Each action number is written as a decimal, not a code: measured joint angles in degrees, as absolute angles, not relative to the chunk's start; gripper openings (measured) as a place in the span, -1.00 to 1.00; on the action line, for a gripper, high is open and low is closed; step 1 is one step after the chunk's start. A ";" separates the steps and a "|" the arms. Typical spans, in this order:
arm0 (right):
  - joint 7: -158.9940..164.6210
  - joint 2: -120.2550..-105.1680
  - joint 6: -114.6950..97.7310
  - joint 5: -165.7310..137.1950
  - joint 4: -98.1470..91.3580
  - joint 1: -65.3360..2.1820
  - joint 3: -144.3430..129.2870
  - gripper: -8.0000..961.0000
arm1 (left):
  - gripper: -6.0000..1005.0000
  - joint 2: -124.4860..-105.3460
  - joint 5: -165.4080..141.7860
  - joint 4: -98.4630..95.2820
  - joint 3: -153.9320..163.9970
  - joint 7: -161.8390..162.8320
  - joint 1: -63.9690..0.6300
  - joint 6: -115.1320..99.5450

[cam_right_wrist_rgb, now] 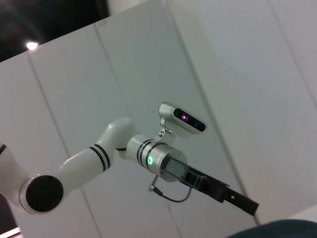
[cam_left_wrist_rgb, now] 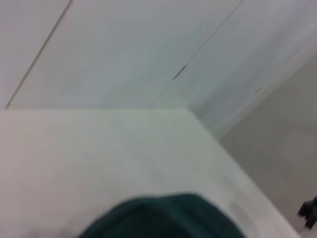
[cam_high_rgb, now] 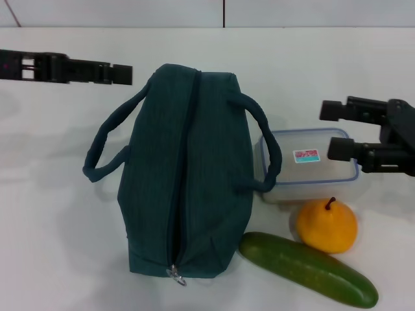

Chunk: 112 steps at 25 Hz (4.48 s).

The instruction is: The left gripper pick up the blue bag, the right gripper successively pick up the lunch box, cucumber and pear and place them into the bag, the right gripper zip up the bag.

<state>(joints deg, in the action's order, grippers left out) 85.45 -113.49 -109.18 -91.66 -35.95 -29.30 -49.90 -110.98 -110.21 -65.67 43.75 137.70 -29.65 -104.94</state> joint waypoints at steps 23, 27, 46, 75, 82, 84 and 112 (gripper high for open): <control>84.16 -113.03 -106.80 -91.85 -35.59 -26.18 -49.75 0.66 | 0.71 -111.17 -120.84 -65.57 50.93 150.44 -33.65 -105.25; 84.11 -113.03 -106.24 -91.93 -35.52 -26.18 -49.82 0.66 | 0.71 -110.92 -120.91 -65.57 51.83 151.68 -34.37 -105.56; 83.53 -113.30 -104.24 -93.36 -35.50 -26.13 -50.11 0.66 | 0.69 -110.86 -120.84 -64.20 51.68 154.57 -35.63 -107.11; 83.58 -113.62 -105.30 -92.97 -33.87 -25.47 -49.83 0.65 | -0.66 -110.78 -120.47 -58.96 49.74 151.92 -36.60 -106.79; 83.54 -114.20 -103.99 -85.98 -26.22 -25.40 -48.98 0.65 | -0.88 -110.85 -120.41 -58.40 49.08 150.56 -36.18 -106.43; 83.53 -114.09 -102.65 -83.04 -21.93 -25.28 -46.03 0.65 | -0.88 -110.91 -120.49 -58.38 48.46 150.03 -36.13 -106.41; 87.10 -116.10 -81.51 -79.78 5.75 -22.32 -32.49 0.66 | -0.88 -111.46 -121.03 -55.90 48.26 144.85 -35.44 -103.62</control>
<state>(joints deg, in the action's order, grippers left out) 87.10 -116.10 -81.51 -79.78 5.75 -22.32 -32.49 -111.46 -121.03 -55.90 48.26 144.85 -35.44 -103.62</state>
